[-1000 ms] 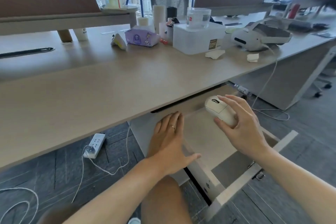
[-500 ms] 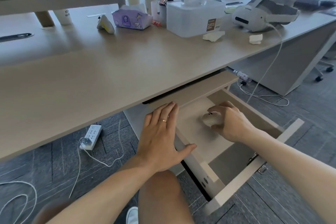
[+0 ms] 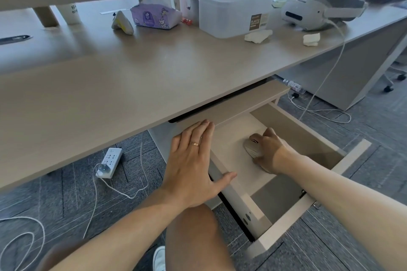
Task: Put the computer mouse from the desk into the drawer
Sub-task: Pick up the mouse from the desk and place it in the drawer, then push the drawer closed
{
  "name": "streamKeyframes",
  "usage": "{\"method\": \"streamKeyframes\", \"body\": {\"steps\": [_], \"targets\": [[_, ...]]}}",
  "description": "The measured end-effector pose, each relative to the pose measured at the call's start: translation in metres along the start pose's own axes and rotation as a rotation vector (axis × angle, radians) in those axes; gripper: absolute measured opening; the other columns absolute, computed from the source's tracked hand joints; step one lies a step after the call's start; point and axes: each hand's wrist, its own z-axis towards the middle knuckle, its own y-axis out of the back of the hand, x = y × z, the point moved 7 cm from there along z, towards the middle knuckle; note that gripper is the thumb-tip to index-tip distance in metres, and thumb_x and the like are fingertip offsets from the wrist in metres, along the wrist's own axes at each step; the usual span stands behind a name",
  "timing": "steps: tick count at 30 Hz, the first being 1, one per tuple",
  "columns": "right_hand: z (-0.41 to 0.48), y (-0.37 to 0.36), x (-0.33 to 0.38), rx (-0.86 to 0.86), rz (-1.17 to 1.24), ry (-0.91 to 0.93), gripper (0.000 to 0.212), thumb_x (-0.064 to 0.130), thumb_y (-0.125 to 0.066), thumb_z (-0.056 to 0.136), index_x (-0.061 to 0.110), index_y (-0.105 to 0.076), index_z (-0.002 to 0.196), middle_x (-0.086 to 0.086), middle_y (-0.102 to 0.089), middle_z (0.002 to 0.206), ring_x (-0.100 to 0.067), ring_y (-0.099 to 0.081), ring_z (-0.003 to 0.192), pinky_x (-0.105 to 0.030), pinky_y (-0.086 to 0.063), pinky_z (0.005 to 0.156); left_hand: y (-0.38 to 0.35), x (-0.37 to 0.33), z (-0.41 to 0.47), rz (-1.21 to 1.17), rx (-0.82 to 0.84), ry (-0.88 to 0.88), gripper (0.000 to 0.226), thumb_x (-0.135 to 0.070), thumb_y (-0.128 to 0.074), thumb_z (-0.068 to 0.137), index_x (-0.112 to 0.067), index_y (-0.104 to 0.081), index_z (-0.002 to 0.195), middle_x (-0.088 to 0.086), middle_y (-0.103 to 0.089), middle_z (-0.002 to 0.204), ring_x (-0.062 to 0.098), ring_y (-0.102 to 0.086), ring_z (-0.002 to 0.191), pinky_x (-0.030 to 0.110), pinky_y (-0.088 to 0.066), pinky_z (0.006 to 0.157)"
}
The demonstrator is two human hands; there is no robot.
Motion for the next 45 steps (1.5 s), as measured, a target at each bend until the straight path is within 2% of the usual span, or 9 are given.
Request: {"method": "streamKeyframes", "body": {"steps": [10, 16, 22, 29, 33, 35, 38, 41, 45], "targets": [[-0.006, -0.002, -0.004, 0.031, 0.021, 0.057, 0.080, 0.009, -0.062, 0.084, 0.027, -0.028, 0.155, -0.011, -0.034, 0.144, -0.038, -0.058, 0.115, -0.032, -0.049, 0.086, -0.001, -0.001, 0.000, 0.012, 0.017, 0.002, 0.113, -0.086, -0.048, 0.079, -0.009, -0.027, 0.158, 0.007, -0.034, 0.163, 0.022, -0.029, 0.149, 0.042, -0.027, 0.116], [-0.015, 0.010, -0.003, 0.013, 0.037, 0.044, 0.089, 0.031, -0.071, 0.084, 0.029, -0.020, 0.157, -0.012, -0.026, 0.155, -0.039, -0.044, 0.133, -0.044, -0.046, 0.103, -0.001, -0.001, 0.000, 0.028, 0.025, -0.005, 0.113, -0.088, -0.044, 0.079, -0.010, -0.024, 0.159, 0.007, -0.032, 0.164, 0.022, -0.026, 0.150, 0.040, -0.025, 0.117], [-0.089, 0.061, -0.013, -0.412, 0.108, 0.120, 0.068, 0.038, -0.058, 0.094, 0.020, -0.031, 0.154, -0.005, -0.034, 0.156, -0.027, -0.031, 0.145, -0.044, -0.032, 0.117, 0.001, -0.001, 0.000, 0.066, 0.039, -0.010, 0.115, -0.089, -0.039, 0.080, -0.008, -0.022, 0.160, 0.007, -0.031, 0.164, 0.023, -0.027, 0.148, 0.041, -0.026, 0.116], [-0.152, 0.037, -0.052, -0.694, 0.579, -0.184, 0.086, 0.023, -0.063, 0.094, 0.021, -0.008, 0.160, 0.005, 0.005, 0.169, -0.014, 0.005, 0.154, -0.042, -0.002, 0.122, 0.006, -0.006, 0.004, 0.110, 0.106, 0.014, 0.120, -0.093, -0.033, 0.073, -0.012, -0.016, 0.161, 0.006, -0.024, 0.167, 0.025, -0.024, 0.148, 0.044, -0.025, 0.116], [-0.156, -0.007, -0.069, -0.524, 1.232, -0.505, 0.101, 0.041, -0.067, 0.091, 0.025, 0.005, 0.160, -0.002, -0.017, 0.166, -0.025, -0.027, 0.148, -0.048, -0.028, 0.118, 0.010, -0.009, 0.005, 0.111, 0.155, 0.038, 0.123, -0.094, -0.032, 0.071, -0.013, -0.010, 0.161, 0.006, -0.017, 0.169, 0.025, -0.017, 0.150, 0.042, -0.017, 0.119], [-0.152, -0.027, -0.062, -0.360, 1.488, -0.618, 0.086, 0.051, -0.062, 0.090, 0.028, -0.013, 0.157, -0.009, -0.052, 0.141, -0.030, -0.059, 0.111, -0.051, -0.053, 0.087, 0.012, -0.009, 0.006, 0.073, 0.177, 0.044, 0.124, -0.095, -0.034, 0.070, -0.015, -0.011, 0.161, 0.005, -0.017, 0.169, 0.024, -0.016, 0.150, 0.042, -0.016, 0.120], [-0.147, -0.026, -0.055, -0.320, 1.540, -0.611, 0.076, 0.055, -0.056, 0.094, 0.027, -0.020, 0.155, -0.008, -0.059, 0.129, -0.029, -0.061, 0.095, -0.044, -0.056, 0.064, 0.018, -0.008, 0.007, 0.015, 0.212, 0.059, 0.125, -0.098, -0.034, 0.068, -0.016, -0.015, 0.162, 0.004, -0.019, 0.169, 0.023, -0.015, 0.151, 0.042, -0.016, 0.121], [-0.138, -0.020, -0.048, -0.302, 1.532, -0.572, 0.075, 0.055, -0.054, 0.095, 0.026, -0.021, 0.155, 0.000, -0.054, 0.114, -0.022, -0.054, 0.087, -0.054, -0.058, 0.068, 0.024, -0.008, 0.009, -0.035, 0.248, 0.070, 0.127, -0.100, -0.033, 0.066, -0.018, -0.017, 0.161, 0.003, -0.020, 0.168, 0.023, -0.014, 0.152, 0.044, -0.014, 0.122], [-0.124, -0.019, -0.034, -0.255, 1.585, -0.553, 0.070, 0.055, -0.053, 0.095, 0.031, -0.023, 0.154, -0.004, -0.048, 0.135, -0.023, -0.052, 0.096, -0.062, -0.059, 0.069, 0.028, -0.007, 0.011, -0.046, 0.263, 0.053, 0.129, -0.102, -0.032, 0.064, -0.017, -0.020, 0.161, 0.002, -0.021, 0.168, 0.021, -0.015, 0.152, 0.045, -0.015, 0.123]]}}
